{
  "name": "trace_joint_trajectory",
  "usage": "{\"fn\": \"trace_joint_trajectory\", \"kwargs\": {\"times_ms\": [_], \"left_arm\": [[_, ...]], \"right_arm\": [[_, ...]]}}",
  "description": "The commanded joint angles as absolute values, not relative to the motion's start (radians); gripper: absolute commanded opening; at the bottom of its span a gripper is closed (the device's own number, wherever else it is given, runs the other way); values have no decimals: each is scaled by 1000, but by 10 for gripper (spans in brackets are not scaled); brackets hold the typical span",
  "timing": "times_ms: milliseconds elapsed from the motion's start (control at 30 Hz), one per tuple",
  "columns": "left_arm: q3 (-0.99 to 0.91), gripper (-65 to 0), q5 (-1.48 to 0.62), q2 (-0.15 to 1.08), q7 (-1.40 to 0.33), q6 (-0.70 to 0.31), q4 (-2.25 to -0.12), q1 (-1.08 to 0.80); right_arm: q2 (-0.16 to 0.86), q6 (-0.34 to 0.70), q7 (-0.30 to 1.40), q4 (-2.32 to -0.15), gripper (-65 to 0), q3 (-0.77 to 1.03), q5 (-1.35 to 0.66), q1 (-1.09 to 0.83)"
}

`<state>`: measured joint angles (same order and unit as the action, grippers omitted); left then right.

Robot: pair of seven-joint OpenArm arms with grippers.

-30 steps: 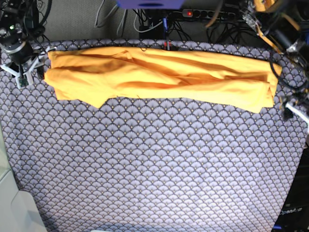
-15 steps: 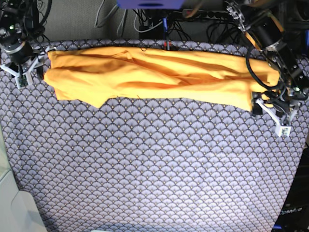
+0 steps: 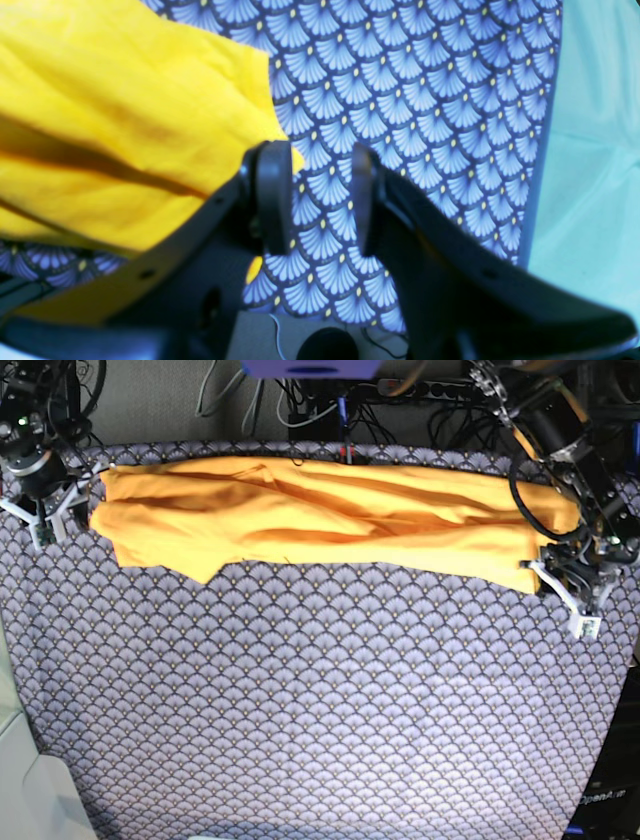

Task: Fold the T-shirt properly
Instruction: 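Move the left gripper to the folded shirt's other end and grasp it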

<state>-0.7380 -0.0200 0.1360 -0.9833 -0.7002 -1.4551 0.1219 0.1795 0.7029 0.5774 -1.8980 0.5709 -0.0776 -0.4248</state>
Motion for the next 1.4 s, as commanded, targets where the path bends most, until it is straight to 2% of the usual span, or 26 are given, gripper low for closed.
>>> {"fn": "trace_joint_trajectory", "kwargs": {"times_ms": [0,233,367,433,933,1300,1367], "left_arm": [[-739,-432,-31,154,-964,-698,-1471,136],[-740,-414,-31,151,-964,-698,-1471,119],[-777,-284,-31,145,-964,-698,-1471,119],[-796,-251,-31,145,-964,-698,-1471,119],[-794,-250,-33,117,-960,-698,-1468,107],[-802,-253,-33,122,-952,-698,-1360,107],[-802,-289,-33,122,-954,-698,-1366,107]], "right_arm": [[191,698,558,-1913,-440,576,-85,-423],[191,698,558,-1913,-440,576,-85,-423],[191,698,558,-1913,-440,576,-85,-423],[191,698,558,-1913,-440,576,-85,-424],[191,698,558,-1913,-440,575,-85,-423],[191,698,558,-1913,-440,579,-85,-423],[191,698,558,-1913,-440,576,-85,-423]]}}
